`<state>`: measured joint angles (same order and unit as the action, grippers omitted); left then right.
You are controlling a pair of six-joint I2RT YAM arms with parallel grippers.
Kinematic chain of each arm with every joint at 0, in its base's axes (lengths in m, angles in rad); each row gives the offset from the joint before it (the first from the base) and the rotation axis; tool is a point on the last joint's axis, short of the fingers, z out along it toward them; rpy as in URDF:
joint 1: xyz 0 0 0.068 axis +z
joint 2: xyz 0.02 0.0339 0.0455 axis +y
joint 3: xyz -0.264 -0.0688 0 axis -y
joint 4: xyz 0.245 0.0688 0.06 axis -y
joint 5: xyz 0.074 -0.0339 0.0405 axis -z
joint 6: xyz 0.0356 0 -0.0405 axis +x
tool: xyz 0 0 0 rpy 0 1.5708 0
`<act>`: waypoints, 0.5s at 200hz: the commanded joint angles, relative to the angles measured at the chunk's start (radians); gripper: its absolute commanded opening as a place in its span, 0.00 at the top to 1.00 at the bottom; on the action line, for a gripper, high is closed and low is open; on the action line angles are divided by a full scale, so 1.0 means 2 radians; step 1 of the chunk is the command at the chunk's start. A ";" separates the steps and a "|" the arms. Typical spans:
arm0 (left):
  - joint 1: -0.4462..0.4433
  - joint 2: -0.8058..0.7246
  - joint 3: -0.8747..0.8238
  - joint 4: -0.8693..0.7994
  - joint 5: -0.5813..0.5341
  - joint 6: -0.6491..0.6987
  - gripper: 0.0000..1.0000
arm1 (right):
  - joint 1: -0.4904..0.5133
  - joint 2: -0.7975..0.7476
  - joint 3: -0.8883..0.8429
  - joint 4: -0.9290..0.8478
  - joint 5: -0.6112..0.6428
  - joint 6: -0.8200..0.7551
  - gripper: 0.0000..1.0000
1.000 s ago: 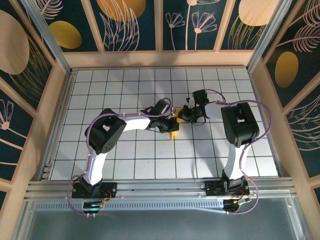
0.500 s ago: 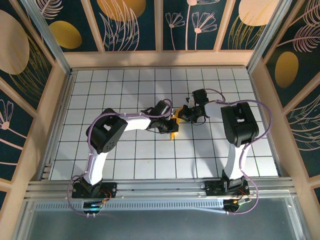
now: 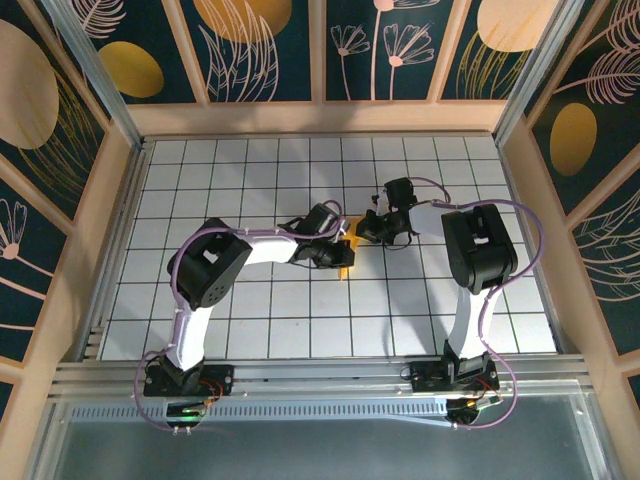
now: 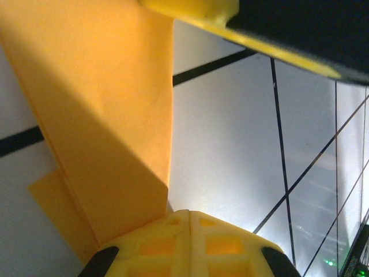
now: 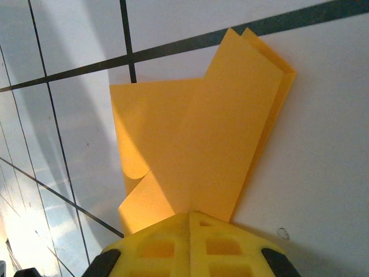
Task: Fold a paper plane with a square sheet of paper (fold left side to right side)
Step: Fold the wing for the fifth time at the center of the table.
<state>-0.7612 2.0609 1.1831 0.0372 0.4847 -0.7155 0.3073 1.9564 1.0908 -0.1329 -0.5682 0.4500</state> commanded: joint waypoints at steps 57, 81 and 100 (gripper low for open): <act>-0.017 -0.024 -0.041 -0.061 0.003 0.029 1.00 | -0.007 0.022 -0.002 -0.033 0.053 -0.015 1.00; -0.019 -0.031 -0.051 -0.061 0.003 0.028 1.00 | -0.006 0.023 -0.004 -0.032 0.054 -0.014 1.00; -0.021 -0.038 -0.060 -0.059 0.004 0.028 1.00 | -0.007 0.025 -0.004 -0.032 0.054 -0.014 1.00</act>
<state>-0.7807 2.0079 1.1145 0.0338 0.4622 -0.6762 0.3073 1.9572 1.0912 -0.1329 -0.5686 0.4461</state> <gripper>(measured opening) 0.048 0.051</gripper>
